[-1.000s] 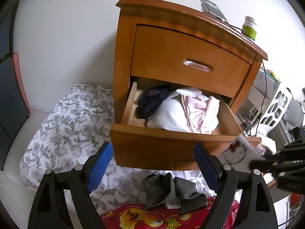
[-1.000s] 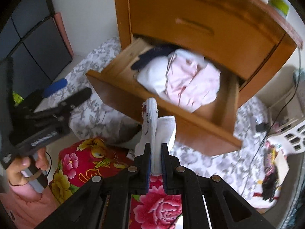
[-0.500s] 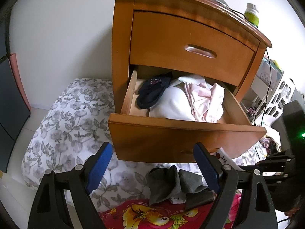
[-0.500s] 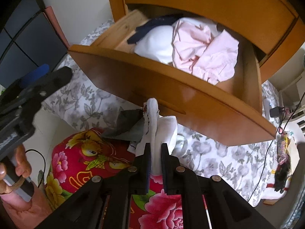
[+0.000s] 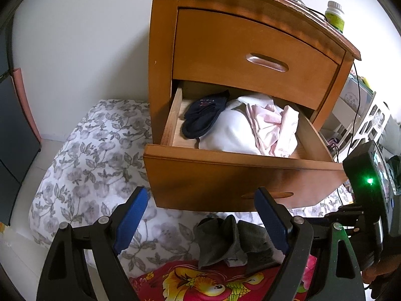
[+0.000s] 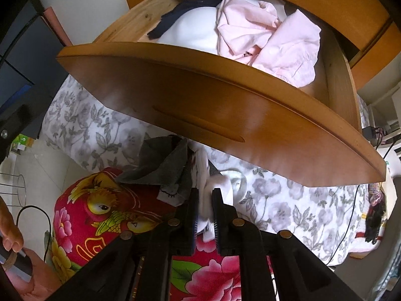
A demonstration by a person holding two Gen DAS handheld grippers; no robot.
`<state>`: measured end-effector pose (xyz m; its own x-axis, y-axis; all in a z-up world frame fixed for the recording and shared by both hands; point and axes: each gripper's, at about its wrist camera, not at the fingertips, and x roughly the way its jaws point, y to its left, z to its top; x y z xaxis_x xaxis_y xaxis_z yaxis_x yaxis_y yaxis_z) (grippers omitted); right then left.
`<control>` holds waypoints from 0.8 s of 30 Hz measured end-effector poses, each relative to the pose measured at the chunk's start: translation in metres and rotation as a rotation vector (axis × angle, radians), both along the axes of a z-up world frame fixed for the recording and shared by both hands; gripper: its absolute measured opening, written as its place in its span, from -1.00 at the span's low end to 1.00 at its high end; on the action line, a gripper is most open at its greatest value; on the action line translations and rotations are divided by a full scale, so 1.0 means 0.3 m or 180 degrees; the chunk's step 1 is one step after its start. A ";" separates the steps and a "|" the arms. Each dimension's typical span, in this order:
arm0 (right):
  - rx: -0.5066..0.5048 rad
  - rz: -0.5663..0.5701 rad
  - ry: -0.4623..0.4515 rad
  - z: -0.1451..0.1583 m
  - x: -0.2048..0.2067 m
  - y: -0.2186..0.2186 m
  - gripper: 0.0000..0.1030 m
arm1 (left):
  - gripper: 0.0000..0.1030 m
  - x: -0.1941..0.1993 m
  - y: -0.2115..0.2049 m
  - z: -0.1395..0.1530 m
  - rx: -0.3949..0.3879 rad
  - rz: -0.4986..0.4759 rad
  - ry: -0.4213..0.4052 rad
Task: Take underwear out of drawer
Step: 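Lower the white sock onto the bedsheet beside the grey sock and open the right gripper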
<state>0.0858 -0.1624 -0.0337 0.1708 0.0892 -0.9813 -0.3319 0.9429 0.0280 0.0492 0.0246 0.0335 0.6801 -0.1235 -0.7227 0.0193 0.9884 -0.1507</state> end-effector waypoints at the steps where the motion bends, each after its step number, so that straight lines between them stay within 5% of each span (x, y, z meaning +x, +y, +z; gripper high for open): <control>1: 0.0003 -0.0026 0.0005 0.003 0.000 -0.004 -0.41 | 0.69 0.000 0.000 -0.001 0.0002 0.0000 0.0004; 3: -0.0009 -0.0063 -0.0032 0.010 0.000 -0.012 -0.12 | 0.69 0.000 -0.001 -0.001 0.0008 0.0001 0.0006; 24: 0.0250 -0.0374 -0.0608 0.218 -0.003 -0.123 0.89 | 0.69 -0.012 0.000 0.019 0.0021 0.0034 -0.0039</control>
